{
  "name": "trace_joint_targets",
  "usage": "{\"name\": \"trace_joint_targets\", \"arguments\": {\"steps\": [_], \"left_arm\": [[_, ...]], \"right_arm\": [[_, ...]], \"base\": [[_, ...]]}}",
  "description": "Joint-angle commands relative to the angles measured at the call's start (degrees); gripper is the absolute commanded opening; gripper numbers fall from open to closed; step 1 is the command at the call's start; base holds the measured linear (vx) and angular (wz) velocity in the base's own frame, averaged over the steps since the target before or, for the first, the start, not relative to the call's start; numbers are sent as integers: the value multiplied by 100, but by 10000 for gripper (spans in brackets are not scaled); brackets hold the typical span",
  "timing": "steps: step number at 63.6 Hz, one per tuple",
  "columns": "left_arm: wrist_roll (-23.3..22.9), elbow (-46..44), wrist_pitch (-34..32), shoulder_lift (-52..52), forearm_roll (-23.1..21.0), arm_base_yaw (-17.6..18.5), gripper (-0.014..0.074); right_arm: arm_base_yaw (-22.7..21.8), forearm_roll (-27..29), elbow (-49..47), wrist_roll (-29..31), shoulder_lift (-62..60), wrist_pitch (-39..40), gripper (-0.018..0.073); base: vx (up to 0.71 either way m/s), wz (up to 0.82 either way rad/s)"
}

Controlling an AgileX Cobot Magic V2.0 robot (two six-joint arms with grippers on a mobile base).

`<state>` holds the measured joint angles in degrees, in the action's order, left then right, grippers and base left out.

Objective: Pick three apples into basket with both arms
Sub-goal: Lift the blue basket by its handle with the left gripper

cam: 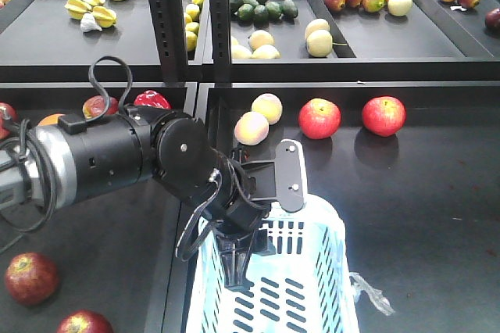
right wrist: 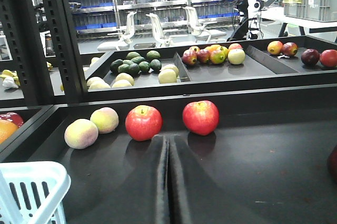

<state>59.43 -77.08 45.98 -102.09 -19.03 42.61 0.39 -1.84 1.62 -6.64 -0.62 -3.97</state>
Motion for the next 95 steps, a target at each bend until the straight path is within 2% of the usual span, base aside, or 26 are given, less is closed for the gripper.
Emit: {"name": "trace_joint_targets", "arguments": {"steps": [1, 13, 28, 44, 55, 72, 95], "left_arm": [[-18, -378, 243, 280, -98, 31, -8], [-299, -1074, 828, 543, -19, 24, -7], [-1060, -1848, 1508, 1088, 761, 24, -7], [-1505, -2280, 2520, 1757, 1469, 24, -7], [-1977, -2345, 2563, 2319, 1996, 24, -7], [-2130, -2345, 2563, 3039, 2095, 24, -7], [-2124, -2340, 2563, 3115, 2101, 24, -7]], "right_arm": [[-39, -64, 83, -7, -60, 429, -9], [-39, -64, 83, -7, -60, 429, -9], [-39, -64, 83, -7, -60, 429, -9], [-39, -64, 83, -7, -60, 429, -9], [-39, -64, 83, -7, -60, 429, -9], [-39, -64, 83, -7, -60, 429, -9], [-39, -64, 83, -7, -60, 429, -9]], "base": [[0, 0], [0, 0], [0, 0], [0, 0], [0, 0], [0, 0], [0, 0]]}}
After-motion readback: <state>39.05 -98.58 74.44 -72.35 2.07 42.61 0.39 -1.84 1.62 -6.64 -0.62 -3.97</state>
